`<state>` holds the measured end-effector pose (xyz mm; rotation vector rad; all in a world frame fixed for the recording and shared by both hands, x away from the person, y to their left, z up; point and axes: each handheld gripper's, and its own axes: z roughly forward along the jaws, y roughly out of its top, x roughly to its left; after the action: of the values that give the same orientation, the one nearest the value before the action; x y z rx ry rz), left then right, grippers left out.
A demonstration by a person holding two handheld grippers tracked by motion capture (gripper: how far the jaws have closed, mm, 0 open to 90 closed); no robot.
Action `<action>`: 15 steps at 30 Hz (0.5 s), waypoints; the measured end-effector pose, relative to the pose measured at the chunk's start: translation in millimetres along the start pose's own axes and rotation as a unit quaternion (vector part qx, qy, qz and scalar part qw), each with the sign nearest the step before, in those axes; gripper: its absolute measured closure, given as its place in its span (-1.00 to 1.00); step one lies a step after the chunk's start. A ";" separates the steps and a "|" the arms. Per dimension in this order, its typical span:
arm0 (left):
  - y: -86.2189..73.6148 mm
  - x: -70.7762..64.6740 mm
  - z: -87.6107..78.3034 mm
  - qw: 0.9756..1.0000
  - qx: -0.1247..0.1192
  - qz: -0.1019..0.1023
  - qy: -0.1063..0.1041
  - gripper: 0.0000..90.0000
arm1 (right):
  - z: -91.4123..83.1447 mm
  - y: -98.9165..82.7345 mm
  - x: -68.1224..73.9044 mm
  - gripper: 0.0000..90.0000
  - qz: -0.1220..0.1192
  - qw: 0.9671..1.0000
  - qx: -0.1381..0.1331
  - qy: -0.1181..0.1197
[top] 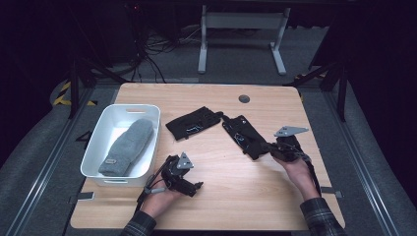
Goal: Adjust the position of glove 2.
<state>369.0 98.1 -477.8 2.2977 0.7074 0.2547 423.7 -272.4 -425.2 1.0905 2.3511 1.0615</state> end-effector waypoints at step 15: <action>0.0 0.0 0.1 1.000 0.000 0.000 0.000 -0.99 | 46.9 19.9 -8.1 1.00 0.007 1.000 0.008 0.007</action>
<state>369.0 98.1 -477.9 2.2980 0.7069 0.2551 465.7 -247.2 -441.4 1.1093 2.3692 1.0606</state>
